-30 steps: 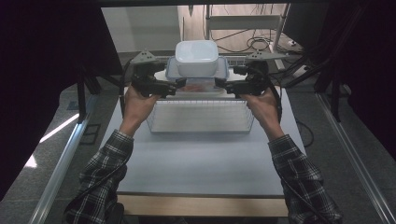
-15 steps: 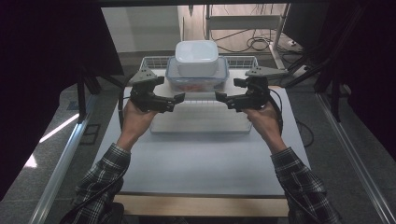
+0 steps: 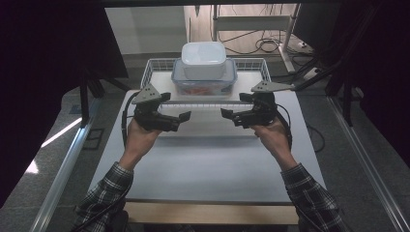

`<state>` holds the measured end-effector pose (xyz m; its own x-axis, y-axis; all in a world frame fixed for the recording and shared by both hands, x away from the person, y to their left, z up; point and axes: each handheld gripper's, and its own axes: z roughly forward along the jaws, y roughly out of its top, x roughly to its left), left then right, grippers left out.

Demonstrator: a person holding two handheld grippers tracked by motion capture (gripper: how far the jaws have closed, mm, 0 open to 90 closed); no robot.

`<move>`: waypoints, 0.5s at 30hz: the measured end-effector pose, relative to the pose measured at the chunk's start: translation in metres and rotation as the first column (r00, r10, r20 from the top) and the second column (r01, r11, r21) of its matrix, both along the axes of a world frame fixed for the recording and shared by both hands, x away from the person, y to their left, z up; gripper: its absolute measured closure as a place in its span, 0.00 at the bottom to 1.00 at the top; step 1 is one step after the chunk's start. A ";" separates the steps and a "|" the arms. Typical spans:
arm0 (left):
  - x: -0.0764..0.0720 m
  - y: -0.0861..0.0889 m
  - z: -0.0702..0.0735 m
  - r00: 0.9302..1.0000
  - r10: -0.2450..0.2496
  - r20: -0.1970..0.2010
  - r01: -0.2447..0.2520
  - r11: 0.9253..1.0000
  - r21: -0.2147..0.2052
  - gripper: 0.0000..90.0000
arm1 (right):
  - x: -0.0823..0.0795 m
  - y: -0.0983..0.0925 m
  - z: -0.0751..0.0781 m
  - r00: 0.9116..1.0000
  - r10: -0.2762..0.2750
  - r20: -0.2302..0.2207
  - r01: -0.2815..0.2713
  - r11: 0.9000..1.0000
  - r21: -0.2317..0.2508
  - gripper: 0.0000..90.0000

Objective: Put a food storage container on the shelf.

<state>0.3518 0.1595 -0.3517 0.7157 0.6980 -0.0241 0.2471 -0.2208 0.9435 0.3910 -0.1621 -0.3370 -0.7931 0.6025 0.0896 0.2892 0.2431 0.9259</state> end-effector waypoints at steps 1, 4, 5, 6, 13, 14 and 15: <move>-0.002 0.000 -0.003 1.000 -0.002 -0.003 0.002 1.000 -0.001 0.03 | -0.001 0.000 -0.001 1.000 0.003 0.000 -0.003 1.000 0.003 0.07; -0.006 0.000 -0.010 1.000 -0.005 -0.006 0.005 1.000 -0.008 0.03 | -0.006 -0.001 -0.005 1.000 0.008 0.001 -0.008 1.000 -0.005 0.07; -0.007 0.000 -0.012 1.000 -0.005 -0.009 0.005 1.000 -0.009 0.03 | -0.008 -0.001 -0.007 1.000 0.009 0.001 -0.009 1.000 -0.007 0.07; -0.008 -0.001 -0.014 1.000 -0.007 -0.010 0.007 1.000 -0.010 0.03 | -0.010 -0.001 -0.009 1.000 0.010 0.002 -0.010 1.000 -0.010 0.06; -0.018 -0.002 -0.034 1.000 -0.018 -0.022 0.017 1.000 -0.014 0.03 | -0.018 -0.003 -0.027 1.000 0.018 -0.004 -0.018 0.999 -0.031 0.05; -0.019 -0.002 -0.038 1.000 -0.016 -0.024 0.015 1.000 -0.015 0.03 | -0.018 -0.003 -0.030 1.000 0.019 -0.006 -0.019 0.999 -0.030 0.05; -0.020 -0.002 -0.040 1.000 -0.017 -0.025 0.017 1.000 -0.015 0.03 | -0.020 -0.003 -0.033 1.000 0.020 -0.009 -0.020 0.999 -0.035 0.04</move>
<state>0.3317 0.1571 -0.3918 0.7263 0.6854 -0.0523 0.2671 -0.2112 0.9402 0.3715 -0.1655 -0.3705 -0.8042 0.5896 0.0752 0.2916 0.2811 0.9143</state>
